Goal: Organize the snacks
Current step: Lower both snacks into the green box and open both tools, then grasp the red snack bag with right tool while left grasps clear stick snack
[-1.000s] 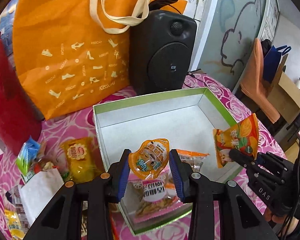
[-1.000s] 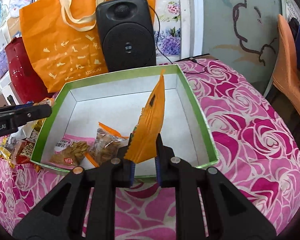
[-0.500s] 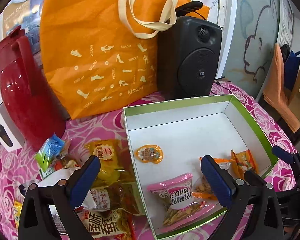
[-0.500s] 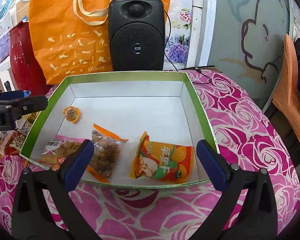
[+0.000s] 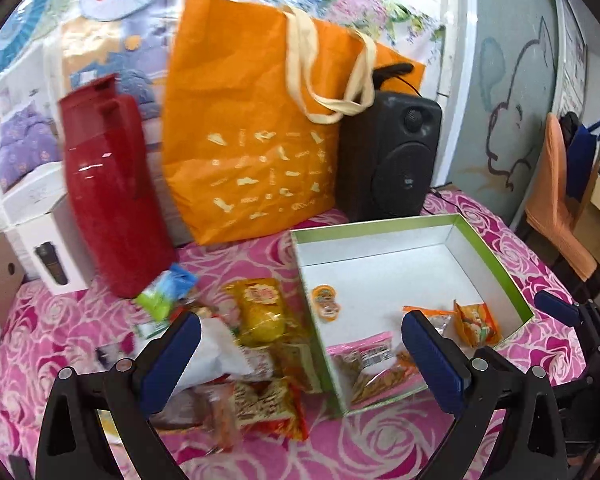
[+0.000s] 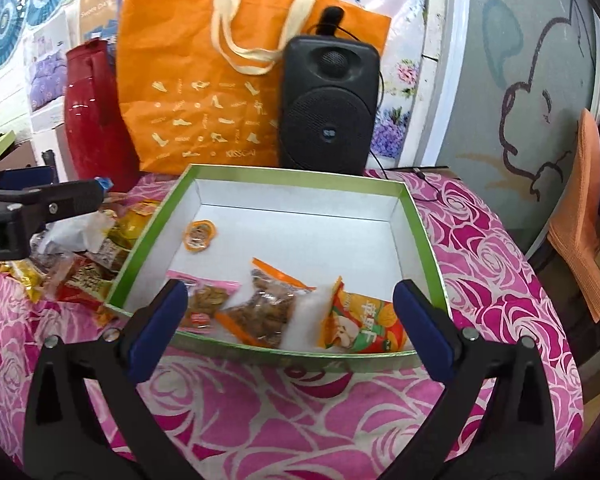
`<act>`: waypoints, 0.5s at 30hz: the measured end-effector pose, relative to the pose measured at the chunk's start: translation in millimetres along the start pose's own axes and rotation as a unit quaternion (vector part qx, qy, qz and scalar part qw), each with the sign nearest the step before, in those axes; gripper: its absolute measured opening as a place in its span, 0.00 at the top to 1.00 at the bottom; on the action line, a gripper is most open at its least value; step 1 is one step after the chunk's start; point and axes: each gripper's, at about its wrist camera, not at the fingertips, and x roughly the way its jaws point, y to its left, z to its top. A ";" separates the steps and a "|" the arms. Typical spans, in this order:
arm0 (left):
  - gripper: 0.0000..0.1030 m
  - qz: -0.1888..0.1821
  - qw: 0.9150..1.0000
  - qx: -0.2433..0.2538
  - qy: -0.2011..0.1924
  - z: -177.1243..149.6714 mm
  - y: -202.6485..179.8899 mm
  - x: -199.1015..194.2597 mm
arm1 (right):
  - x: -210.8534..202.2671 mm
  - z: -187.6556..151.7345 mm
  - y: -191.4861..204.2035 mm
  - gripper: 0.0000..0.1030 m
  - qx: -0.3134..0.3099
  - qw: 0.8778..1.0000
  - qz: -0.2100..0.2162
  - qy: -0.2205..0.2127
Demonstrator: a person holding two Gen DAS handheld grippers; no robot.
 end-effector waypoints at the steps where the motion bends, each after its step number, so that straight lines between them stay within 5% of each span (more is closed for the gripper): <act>1: 0.01 0.007 1.000 -0.006 -0.006 -5.4 8.8 -8.3 | -2.6 0.3 3.0 0.01 0.002 1.000 0.009 0.000; 8: 0.01 0.097 0.994 -0.056 0.013 -64.7 84.0 -38.3 | -15.5 -1.0 55.9 0.01 -0.034 0.995 0.090 0.008; 11: 0.01 0.109 0.989 -0.093 0.027 -90.0 115.6 -48.6 | -7.9 -5.7 90.2 0.01 -0.048 0.987 0.152 0.033; 15: 0.01 0.117 0.984 -0.130 0.044 -118.7 144.5 -60.6 | 7.7 -8.1 128.3 0.01 -0.070 0.979 0.183 0.056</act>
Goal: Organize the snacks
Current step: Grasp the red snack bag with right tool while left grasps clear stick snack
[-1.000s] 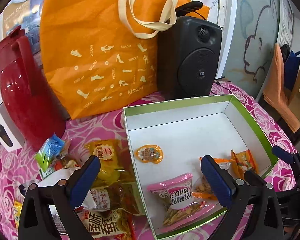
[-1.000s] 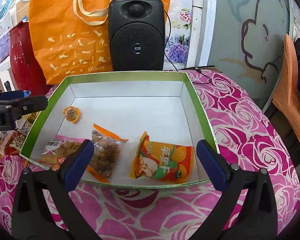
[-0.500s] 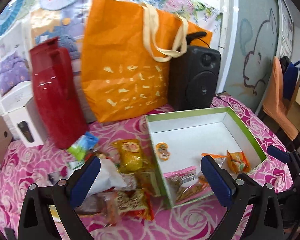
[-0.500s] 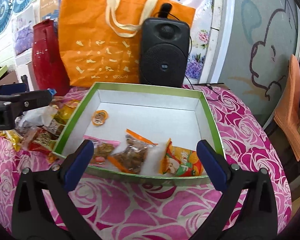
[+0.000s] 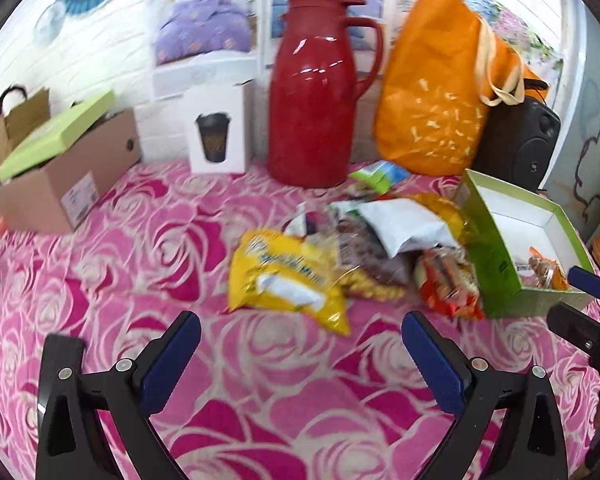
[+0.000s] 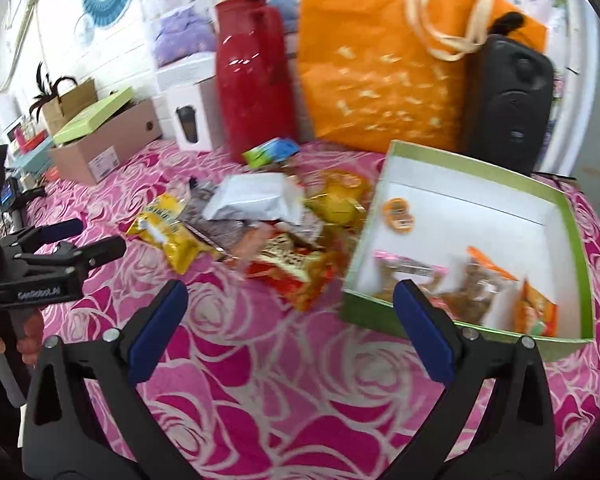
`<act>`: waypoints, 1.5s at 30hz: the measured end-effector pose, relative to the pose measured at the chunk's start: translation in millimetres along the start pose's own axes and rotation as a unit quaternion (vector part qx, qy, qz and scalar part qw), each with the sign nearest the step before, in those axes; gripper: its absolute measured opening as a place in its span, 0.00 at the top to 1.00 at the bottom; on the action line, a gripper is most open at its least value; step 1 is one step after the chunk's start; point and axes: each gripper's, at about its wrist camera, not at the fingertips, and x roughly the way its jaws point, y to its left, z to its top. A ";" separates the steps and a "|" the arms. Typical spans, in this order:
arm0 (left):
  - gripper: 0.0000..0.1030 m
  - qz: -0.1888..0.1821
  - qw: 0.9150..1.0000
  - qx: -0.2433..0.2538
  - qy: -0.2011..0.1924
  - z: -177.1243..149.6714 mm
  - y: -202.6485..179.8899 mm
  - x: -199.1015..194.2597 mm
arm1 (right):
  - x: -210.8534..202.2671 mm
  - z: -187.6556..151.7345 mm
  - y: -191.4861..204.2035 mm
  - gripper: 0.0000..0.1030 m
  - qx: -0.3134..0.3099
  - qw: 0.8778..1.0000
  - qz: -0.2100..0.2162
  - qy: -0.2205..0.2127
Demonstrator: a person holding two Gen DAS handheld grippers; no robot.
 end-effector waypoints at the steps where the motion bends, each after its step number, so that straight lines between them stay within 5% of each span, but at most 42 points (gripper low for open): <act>1: 0.01 -0.002 1.000 -0.005 0.001 -2.8 5.2 -0.6 | 7.1 1.5 6.5 0.02 -0.007 1.000 0.005 0.006; 5: 0.01 -0.010 1.000 -0.014 0.002 -11.7 18.9 -5.9 | 42.6 6.7 30.9 0.34 -0.074 0.997 0.013 0.036; 8: 0.01 -0.016 1.000 -0.020 0.000 -14.4 28.1 -6.8 | 69.7 2.9 40.3 0.35 -0.129 0.989 -0.014 0.070; 13: 0.01 -0.029 0.999 -0.030 0.003 -13.4 37.1 -4.0 | 101.9 -10.7 56.4 0.35 -0.246 0.960 -0.092 0.091; 15: 0.01 -0.036 0.999 -0.029 0.004 -11.3 35.3 -2.1 | 108.1 -11.3 55.9 0.54 -0.260 0.954 -0.116 0.092; 18: 0.01 -0.043 0.999 -0.021 0.003 -9.3 29.9 -1.5 | 92.1 -5.0 52.7 0.63 -0.222 0.967 -0.089 0.091; 22: 0.03 -0.061 0.998 -0.012 0.008 -6.9 20.9 0.3 | 58.9 -3.8 45.1 0.63 -0.140 0.985 0.008 0.103; 26: 0.05 -0.089 0.996 -0.002 0.017 -8.7 9.5 1.6 | 40.0 -11.4 49.5 0.57 -0.123 0.985 0.062 0.107; 29: 0.10 -0.103 0.994 0.015 0.028 -13.0 -1.5 2.2 | 37.3 -24.2 50.4 0.38 -0.130 0.984 0.053 0.112; 39: 0.14 -0.103 0.994 0.027 0.031 -3.5 -8.0 4.6 | 34.6 -45.9 36.3 0.37 -0.077 0.987 0.080 0.117; 44: 0.25 -0.132 0.989 0.055 0.037 5.7 -25.3 14.1 | 34.0 -43.2 40.6 0.36 -0.057 0.989 0.084 0.109; 45: 0.30 -0.139 0.987 0.063 0.041 6.4 -31.0 19.5 | 32.1 -43.9 41.6 0.28 -0.052 0.989 0.086 0.105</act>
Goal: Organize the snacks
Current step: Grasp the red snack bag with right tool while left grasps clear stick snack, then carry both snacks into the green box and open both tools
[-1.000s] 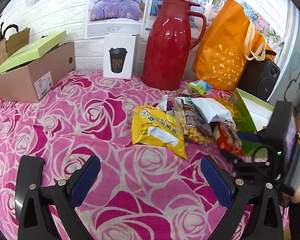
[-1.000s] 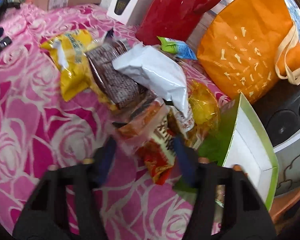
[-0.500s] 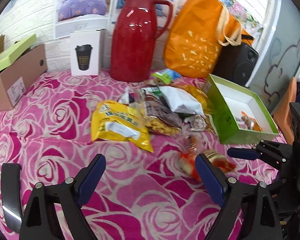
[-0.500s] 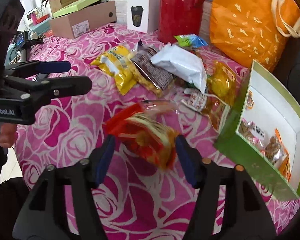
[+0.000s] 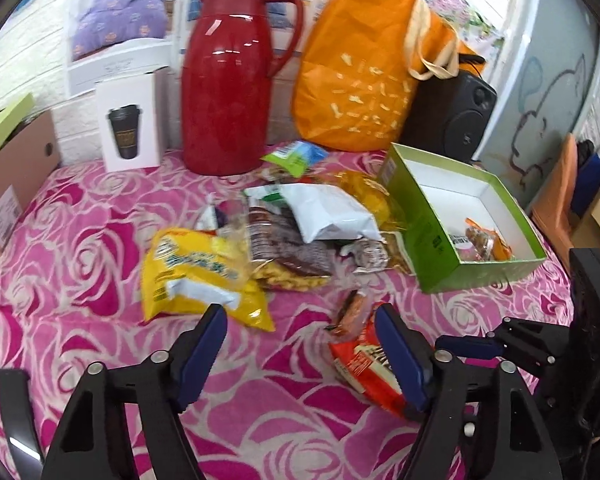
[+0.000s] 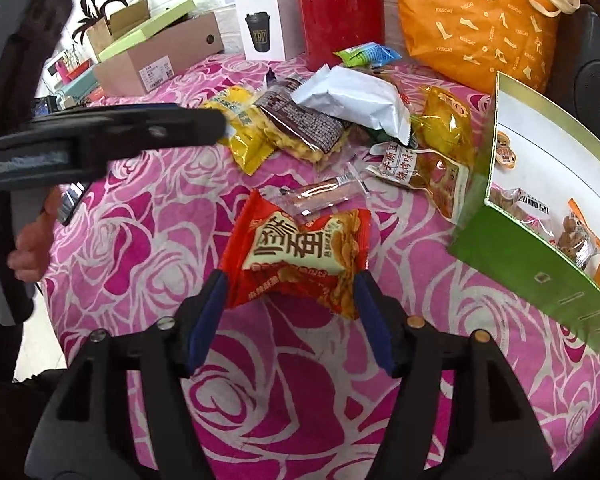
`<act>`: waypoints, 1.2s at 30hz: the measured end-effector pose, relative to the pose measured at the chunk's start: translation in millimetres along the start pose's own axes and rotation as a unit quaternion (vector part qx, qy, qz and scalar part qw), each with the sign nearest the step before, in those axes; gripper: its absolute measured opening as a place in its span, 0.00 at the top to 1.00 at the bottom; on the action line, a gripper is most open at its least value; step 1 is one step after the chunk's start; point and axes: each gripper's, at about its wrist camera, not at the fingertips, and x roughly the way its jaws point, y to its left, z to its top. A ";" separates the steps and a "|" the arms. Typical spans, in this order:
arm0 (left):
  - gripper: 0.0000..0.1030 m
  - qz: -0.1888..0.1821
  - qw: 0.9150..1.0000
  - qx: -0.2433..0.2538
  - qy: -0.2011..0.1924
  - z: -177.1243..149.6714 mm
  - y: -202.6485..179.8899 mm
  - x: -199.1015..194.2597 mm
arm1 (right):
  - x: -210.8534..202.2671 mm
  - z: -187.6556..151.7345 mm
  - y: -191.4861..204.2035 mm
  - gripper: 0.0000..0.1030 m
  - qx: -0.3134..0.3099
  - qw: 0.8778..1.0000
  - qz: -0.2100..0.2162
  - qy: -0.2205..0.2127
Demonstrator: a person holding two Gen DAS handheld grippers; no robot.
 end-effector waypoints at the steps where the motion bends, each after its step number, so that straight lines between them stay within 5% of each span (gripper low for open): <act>1: 0.38 -0.011 1.000 0.006 0.008 1.1 -3.0 7.0 | -1.1 -1.3 0.6 0.23 0.004 1.000 0.000 -0.005; 3: 0.51 -0.029 0.999 0.009 0.027 2.2 -6.9 20.2 | 1.4 -3.0 0.3 0.14 0.008 1.000 -0.006 -0.014; 7: 0.53 -0.038 0.998 0.002 0.049 -0.9 -9.9 33.6 | 25.2 2.5 -5.5 0.14 0.023 1.000 -0.016 -0.008; 11: 0.53 -0.041 0.998 0.006 0.054 -2.5 -12.5 35.2 | 26.5 -2.4 -11.0 0.36 0.027 1.000 0.000 0.003; 15: 0.53 -0.057 0.996 0.015 0.067 0.6 -23.3 49.3 | 6.9 -20.0 -15.3 0.38 0.016 0.999 -0.031 0.012; 19: 0.54 -0.053 0.994 0.023 0.091 0.8 -31.6 76.3 | -6.6 -37.8 -26.9 0.37 0.041 0.998 -0.039 0.010; 23: 0.67 -0.048 0.992 0.011 0.113 -2.2 -28.1 93.8 | -8.9 -44.8 -37.9 0.27 0.071 0.997 -0.031 0.003; 27: 0.67 -0.047 0.993 0.004 0.109 -0.5 -27.9 92.1 | -5.8 -41.6 -37.0 0.26 0.079 0.996 -0.030 -0.001; 28: 0.77 -0.044 0.993 0.007 0.110 -0.6 -29.0 91.9 | -5.1 -40.1 -36.7 0.26 0.080 0.996 -0.031 -0.002; 31: 0.80 -0.039 0.993 0.009 0.113 -2.0 -29.9 91.6 | -3.8 -41.0 -36.2 0.25 0.082 0.996 -0.036 -0.005; 36: 0.80 -0.037 0.993 0.005 0.108 -2.8 -29.4 81.7 | -1.5 -42.8 -38.6 0.40 0.089 0.995 -0.040 -0.003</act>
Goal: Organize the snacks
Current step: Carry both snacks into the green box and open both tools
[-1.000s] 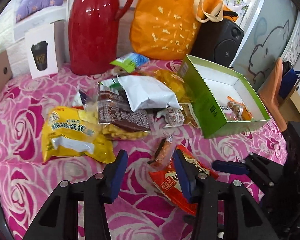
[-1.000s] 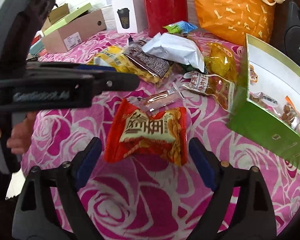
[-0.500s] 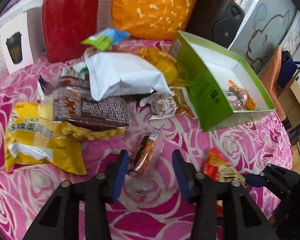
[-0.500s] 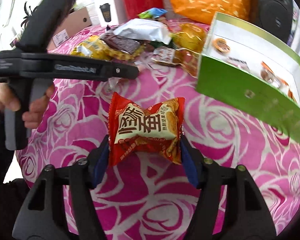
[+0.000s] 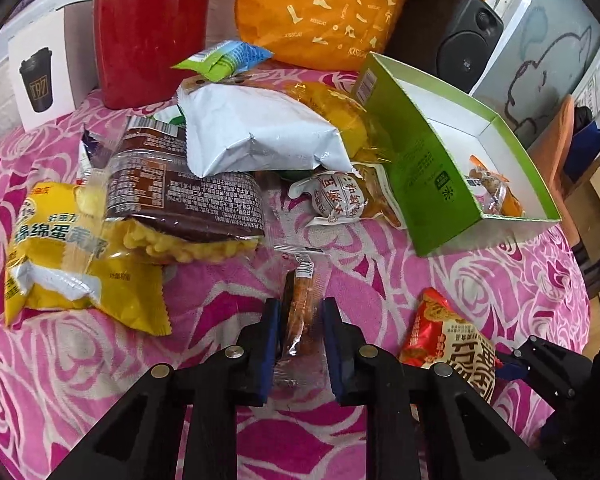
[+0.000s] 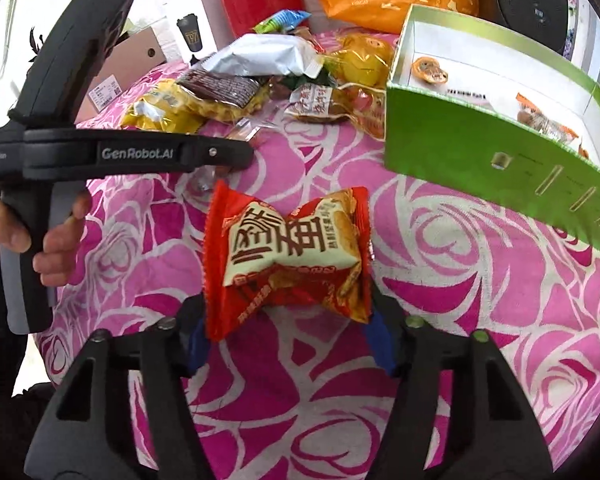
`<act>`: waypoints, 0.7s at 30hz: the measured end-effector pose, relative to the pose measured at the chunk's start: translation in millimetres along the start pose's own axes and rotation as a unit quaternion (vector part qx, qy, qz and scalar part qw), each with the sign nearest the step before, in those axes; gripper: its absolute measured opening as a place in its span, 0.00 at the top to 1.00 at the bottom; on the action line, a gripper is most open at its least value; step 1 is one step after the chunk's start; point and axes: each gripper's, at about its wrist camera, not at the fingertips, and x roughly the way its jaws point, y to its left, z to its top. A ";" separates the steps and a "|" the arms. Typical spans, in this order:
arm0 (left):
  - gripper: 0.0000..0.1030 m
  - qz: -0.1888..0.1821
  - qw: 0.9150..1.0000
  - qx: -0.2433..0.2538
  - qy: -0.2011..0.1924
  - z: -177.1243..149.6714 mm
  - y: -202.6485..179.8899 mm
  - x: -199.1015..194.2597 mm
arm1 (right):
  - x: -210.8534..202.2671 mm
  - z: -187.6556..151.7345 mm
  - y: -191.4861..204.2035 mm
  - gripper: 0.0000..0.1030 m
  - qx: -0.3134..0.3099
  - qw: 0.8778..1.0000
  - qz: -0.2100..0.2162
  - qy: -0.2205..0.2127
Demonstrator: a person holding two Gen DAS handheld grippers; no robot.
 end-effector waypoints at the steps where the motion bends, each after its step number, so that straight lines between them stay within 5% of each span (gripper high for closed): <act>1: 0.80 0.001 1.000 0.001 -0.004 -1.3 -1.0 -5.9 | -3.4 0.0 1.3 0.40 -0.004 1.000 -0.001 -0.001; 12: 0.80 -0.031 0.994 0.054 -0.087 23.7 -46.8 -80.5 | -73.8 15.1 -18.2 0.41 0.012 0.996 -0.026 -0.089; 21: 0.80 -0.042 0.991 0.080 -0.095 70.7 -93.5 -67.4 | -93.8 39.6 -79.6 0.41 0.064 0.984 -0.100 -0.136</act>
